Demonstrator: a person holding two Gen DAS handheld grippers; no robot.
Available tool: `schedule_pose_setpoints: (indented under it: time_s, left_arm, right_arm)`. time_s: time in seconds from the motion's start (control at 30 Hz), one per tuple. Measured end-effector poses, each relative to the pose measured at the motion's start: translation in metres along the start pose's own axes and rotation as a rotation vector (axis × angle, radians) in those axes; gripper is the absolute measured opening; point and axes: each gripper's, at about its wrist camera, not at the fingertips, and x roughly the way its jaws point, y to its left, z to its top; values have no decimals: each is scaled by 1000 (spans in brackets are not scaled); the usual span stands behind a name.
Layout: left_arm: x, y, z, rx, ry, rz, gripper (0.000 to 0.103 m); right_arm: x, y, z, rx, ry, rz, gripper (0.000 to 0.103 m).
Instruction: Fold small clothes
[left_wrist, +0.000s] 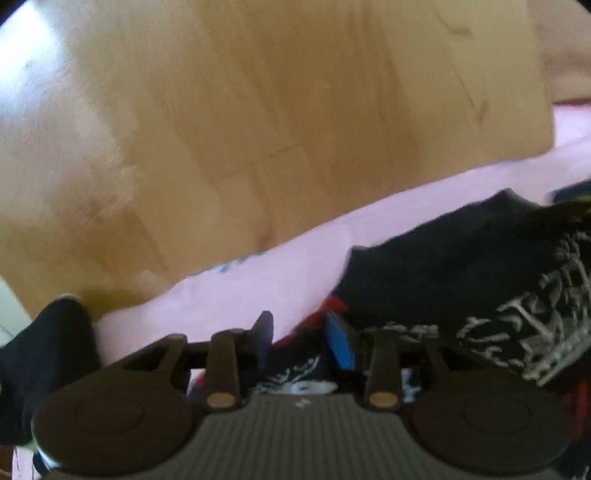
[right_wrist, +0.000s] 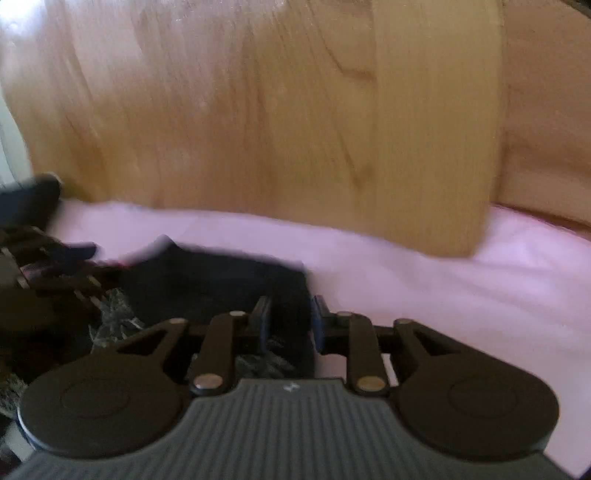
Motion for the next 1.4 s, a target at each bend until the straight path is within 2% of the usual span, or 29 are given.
schedule_pose_setpoints:
  time_s: [0.03,0.1,0.17,0.23,0.3,0.37,0.43,0.47,0.5,0.53,0.63,0.67,0.73,0.77,0.8,0.83,0.87,0.9,1.0,1.07,1.1,1.2,1.3,1.4]
  left_arm:
    - [-9,10,-4,-32,-12,-13,35]
    - [-34,33,-12,-80,-39,-53,44]
    - [-62,55,-22,-106,-82,-46,55]
    - [-90,73,-38,-111,-118,-39,59]
    - [-106,87,-55,-122,-117,-44,61]
    - [-119,102,-70,-136,-98,-58,73]
    - [-131,104,-90,-134,-80,-49,80]
    - [-139,108,-99,-121,-77,-43,80]
    - [-144,109,-107,-107,-69,-33,80]
    - [-148,112,-113,-99,-54,-19,80]
    - [-159,130,-125,-130,-5,8,79]
    - [-162,135,-128,-154,4,8,79]
    - [-170,141,-130,-199,20,-7,79]
    - [-176,142,-131,-217,22,-24,78]
    - [-182,142,-132,-229,19,-46,78]
    - [-188,139,-134,-235,12,-70,78]
    - [-197,136,-137,-235,3,-102,79]
    - [-204,132,-141,-234,-4,-132,80]
    - [-222,118,-158,-232,0,-238,83]
    - [-231,112,-172,-239,29,-342,83]
    - [-235,109,-179,-242,44,-389,83]
    - [-249,100,-199,-235,72,-477,83]
    - [-264,94,-218,-244,100,-510,83]
    - [-278,87,-235,-273,134,-582,83]
  right_arm:
    - [-18,-5,-3,30,-34,28,28]
    - [-64,-20,-18,116,-74,112,43]
    - [-108,-22,-43,157,-86,129,50]
    - [-145,-15,-72,129,-85,134,54]
    - [-174,1,-102,115,-72,147,69]
    - [-194,16,-129,137,-51,199,76]
    - [-198,24,-144,170,0,239,75]
    - [-203,30,-154,179,8,272,51]
    - [-204,33,-157,158,15,276,16]
    - [-205,37,-158,113,28,224,14]
    - [-225,16,-134,0,-52,-18,13]
    - [-231,4,-120,-79,-100,-175,14]
    - [-224,-13,-101,-315,-183,-555,18]
    - [-210,-26,-96,-415,-173,-711,38]
    - [-199,-38,-93,-446,-127,-799,50]
    - [-193,-48,-90,-431,-97,-840,48]
    - [-196,-54,-89,-369,-91,-802,48]
    - [-206,-55,-89,-290,-108,-714,48]
    - [-239,-48,-108,-15,-164,-347,48]
    - [-251,-32,-136,84,-165,-134,49]
    - [-254,-24,-149,106,-155,-63,52]
    - [-260,3,-185,189,-113,85,55]
    - [-253,18,-210,252,-73,153,59]
    - [-248,32,-233,283,-21,220,59]
